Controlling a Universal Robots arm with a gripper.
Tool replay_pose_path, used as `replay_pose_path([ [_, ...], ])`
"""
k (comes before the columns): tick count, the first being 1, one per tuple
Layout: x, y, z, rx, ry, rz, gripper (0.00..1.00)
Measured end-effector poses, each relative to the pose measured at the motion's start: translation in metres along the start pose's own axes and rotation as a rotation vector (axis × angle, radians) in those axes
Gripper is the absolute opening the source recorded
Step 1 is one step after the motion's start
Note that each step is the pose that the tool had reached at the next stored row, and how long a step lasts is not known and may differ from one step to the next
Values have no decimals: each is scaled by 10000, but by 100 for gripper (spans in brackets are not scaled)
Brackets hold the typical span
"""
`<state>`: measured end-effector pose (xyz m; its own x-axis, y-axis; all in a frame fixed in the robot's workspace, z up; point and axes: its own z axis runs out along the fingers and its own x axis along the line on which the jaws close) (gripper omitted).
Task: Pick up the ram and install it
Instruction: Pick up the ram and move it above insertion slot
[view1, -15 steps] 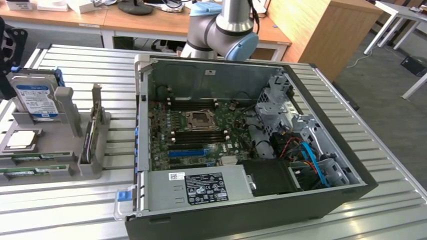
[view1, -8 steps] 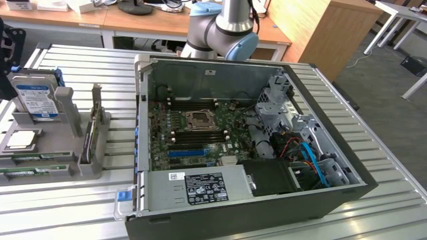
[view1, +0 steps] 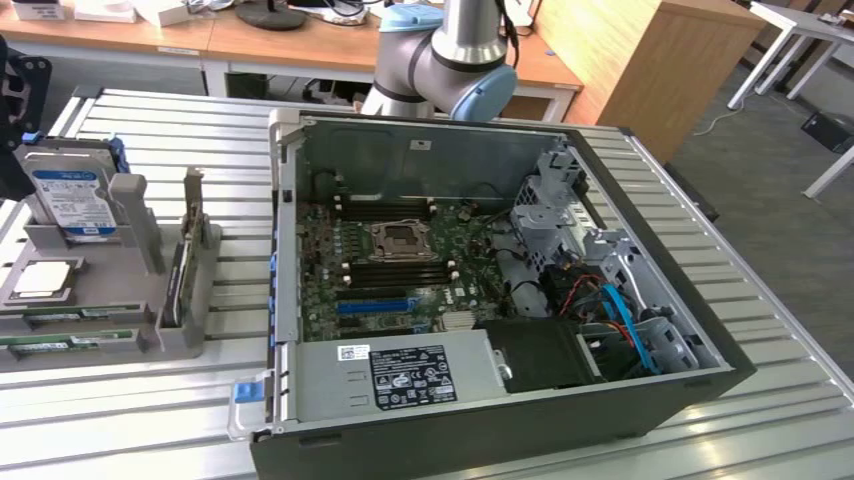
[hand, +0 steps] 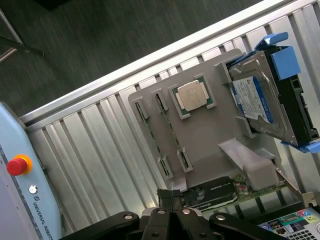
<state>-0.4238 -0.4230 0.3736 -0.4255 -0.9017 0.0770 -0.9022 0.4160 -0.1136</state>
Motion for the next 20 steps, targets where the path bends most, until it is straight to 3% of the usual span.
replay_pose_path([
  [1,0,1,0,-7,-11,1,11],
  [2,0,3,-1,-63,-130,11,11],
  [6,1,2,2,-382,-772,-9,11],
  [7,0,2,1,-403,-814,-17,11],
  [11,-1,7,2,-383,-828,-76,11],
  [20,0,9,5,-347,-945,-1196,11],
])
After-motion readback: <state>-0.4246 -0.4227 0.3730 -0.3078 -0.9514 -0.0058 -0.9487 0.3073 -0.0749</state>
